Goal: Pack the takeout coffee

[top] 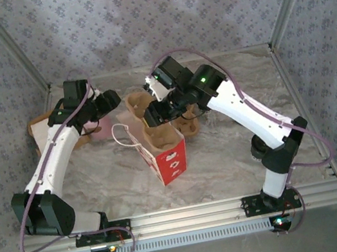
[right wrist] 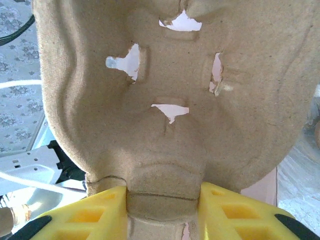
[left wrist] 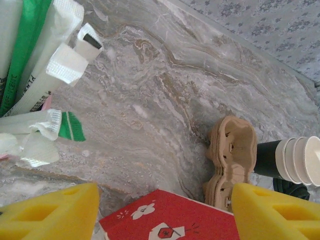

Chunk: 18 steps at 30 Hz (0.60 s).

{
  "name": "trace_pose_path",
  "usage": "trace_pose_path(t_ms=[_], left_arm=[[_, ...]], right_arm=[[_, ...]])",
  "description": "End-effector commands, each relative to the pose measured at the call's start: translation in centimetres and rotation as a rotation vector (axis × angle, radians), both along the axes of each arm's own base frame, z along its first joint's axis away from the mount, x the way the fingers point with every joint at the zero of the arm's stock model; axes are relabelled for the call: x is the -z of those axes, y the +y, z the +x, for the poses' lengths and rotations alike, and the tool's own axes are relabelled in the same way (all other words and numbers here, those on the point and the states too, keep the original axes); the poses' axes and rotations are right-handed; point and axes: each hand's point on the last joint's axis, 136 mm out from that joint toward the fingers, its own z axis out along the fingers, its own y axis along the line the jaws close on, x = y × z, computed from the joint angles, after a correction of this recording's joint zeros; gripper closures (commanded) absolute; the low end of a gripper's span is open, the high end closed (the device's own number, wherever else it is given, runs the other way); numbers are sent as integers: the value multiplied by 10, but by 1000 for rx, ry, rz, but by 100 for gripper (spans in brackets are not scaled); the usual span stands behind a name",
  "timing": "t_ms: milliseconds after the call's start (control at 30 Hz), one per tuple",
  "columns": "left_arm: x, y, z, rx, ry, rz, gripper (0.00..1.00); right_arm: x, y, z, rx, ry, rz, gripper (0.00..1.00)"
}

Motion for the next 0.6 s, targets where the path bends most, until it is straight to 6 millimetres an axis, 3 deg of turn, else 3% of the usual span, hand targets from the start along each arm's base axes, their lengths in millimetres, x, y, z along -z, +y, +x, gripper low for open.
trace_pose_path(t_ms=[0,300,567], left_arm=[[-17,3,-6,0,-46,-7,29],[-36,39,-36,-64,-89,-49,24],[-32,40,-72,-49,-85,-101,22]], right_arm=[[2,-2,-6,-3,10,-26,61],[7,7,-7,-43,13,-58,61],[17,13,-7,-102,27,-84,61]])
